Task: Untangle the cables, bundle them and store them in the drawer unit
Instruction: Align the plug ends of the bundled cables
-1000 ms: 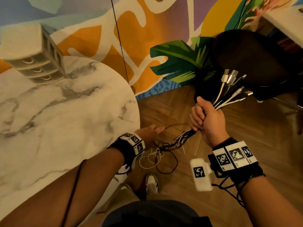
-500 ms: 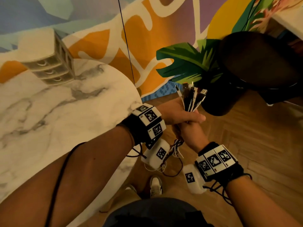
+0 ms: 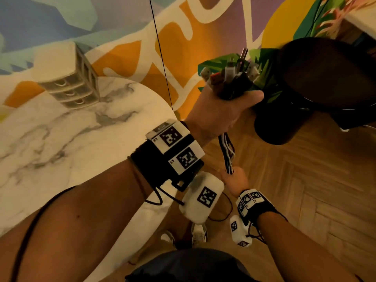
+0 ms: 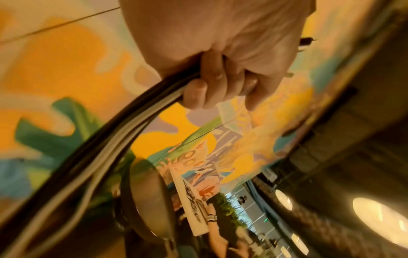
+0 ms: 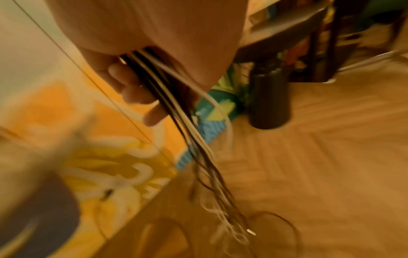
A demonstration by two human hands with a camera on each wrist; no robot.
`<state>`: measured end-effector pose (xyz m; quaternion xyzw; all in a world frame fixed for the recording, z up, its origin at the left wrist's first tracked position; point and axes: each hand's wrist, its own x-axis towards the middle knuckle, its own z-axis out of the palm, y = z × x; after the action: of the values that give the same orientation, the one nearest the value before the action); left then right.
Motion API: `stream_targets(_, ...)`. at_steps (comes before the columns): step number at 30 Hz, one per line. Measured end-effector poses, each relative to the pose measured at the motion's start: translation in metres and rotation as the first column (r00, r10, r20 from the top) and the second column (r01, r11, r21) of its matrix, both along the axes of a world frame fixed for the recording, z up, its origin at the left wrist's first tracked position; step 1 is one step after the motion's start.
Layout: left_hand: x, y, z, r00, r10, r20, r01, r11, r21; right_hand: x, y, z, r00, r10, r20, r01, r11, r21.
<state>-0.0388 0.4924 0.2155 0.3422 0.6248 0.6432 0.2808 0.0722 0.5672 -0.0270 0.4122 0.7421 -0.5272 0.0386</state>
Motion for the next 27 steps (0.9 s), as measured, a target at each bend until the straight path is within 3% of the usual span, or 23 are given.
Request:
stream_targets(2, -0.007, -0.001, 0.009, 0.975, 0.094, -0.2, -0.09, 0.995, 0.033, 0.012, 0.005, -0.021, 0.991, -0.005, 0.135, -0.001, 0.999, 0.047)
stream_targets(4, -0.014, -0.006, 0.014, 0.901, 0.102, -0.421, -0.071, 0.994, 0.088, 0.017, 0.008, -0.032, 0.973, -0.041, 0.227, 0.027, 0.997, 0.066)
stream_targets(6, -0.021, -0.012, 0.019, 0.767, 0.08, -0.636, -0.053, 0.997, 0.062, 0.016, 0.01, -0.036, 0.961, -0.088, 0.264, 0.076, 0.996, 0.054)
stream_targets(9, -0.033, -0.018, 0.03, 0.525, 0.003, -0.851, -0.125, 0.989, -0.074, 0.008, 0.011, -0.04, 0.939, -0.115, 0.323, 0.11, 0.993, 0.032)
stream_targets(12, -0.047, -0.02, 0.041, 0.277, -0.042, -0.96, -0.167, 0.982, -0.091, -0.005, 0.019, -0.045, 0.936, -0.231, 0.265, 0.248, 0.968, -0.03)
stream_targets(16, -0.058, -0.021, 0.048, 0.148, -0.047, -0.988, -0.264, 0.961, -0.085, -0.028, 0.038, -0.035, 0.921, -0.356, 0.16, 0.372, 0.924, -0.087)
stream_targets(18, -0.066, -0.024, 0.05, 0.146, -0.018, -0.989, -0.277, 0.959, -0.059, -0.028, 0.042, -0.033, 0.954, -0.267, 0.137, 0.27, 0.963, -0.006)
stream_targets(19, -0.07, -0.026, 0.052, 0.161, -0.003, -0.987, -0.283, 0.958, -0.049, -0.024, 0.042, -0.035, 0.967, -0.164, 0.196, 0.15, 0.985, 0.085)
stream_targets(21, -0.073, -0.027, 0.055, 0.221, 0.041, -0.974, -0.31, 0.95, -0.03, -0.01, 0.038, -0.04, 0.914, 0.043, 0.404, -0.132, 0.972, 0.195)
stream_targets(24, -0.065, -0.028, 0.049, 0.424, 0.168, -0.89, -0.339, 0.941, 0.016, 0.011, 0.032, -0.051, 0.794, 0.212, 0.57, -0.322, 0.941, 0.099)
stream_targets(27, -0.054, -0.02, 0.033, 0.67, 0.371, -0.643, -0.347, 0.922, 0.17, 0.017, 0.029, -0.053, 0.779, 0.29, 0.556, -0.36, 0.933, 0.017)
